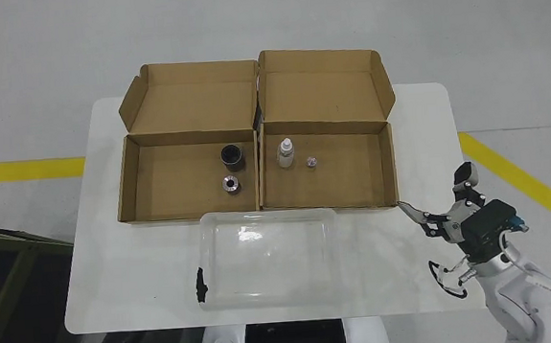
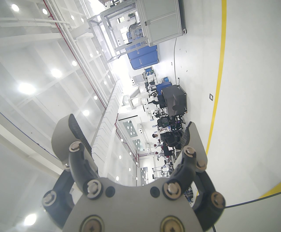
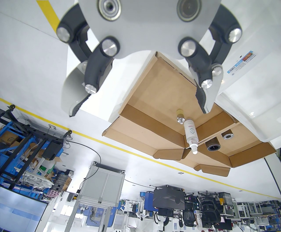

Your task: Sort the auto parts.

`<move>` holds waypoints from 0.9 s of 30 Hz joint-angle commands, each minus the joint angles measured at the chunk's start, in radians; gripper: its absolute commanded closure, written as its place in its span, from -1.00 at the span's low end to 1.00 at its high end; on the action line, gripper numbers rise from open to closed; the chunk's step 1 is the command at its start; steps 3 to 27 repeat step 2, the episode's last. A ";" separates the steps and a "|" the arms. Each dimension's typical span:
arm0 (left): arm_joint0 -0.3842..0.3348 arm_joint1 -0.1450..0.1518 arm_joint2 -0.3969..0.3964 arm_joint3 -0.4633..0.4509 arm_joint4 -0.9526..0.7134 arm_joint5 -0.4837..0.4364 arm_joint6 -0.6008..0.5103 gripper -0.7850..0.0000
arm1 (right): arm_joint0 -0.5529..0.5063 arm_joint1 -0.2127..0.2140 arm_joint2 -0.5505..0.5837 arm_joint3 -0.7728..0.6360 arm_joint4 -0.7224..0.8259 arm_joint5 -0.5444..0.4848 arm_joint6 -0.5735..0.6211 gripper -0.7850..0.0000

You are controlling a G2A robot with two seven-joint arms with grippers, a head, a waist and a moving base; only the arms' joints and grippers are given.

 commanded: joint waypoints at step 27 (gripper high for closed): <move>0.000 0.000 0.000 0.000 0.000 0.000 0.000 -1.00 | 0.000 0.000 0.000 0.000 0.000 0.000 0.000 -1.00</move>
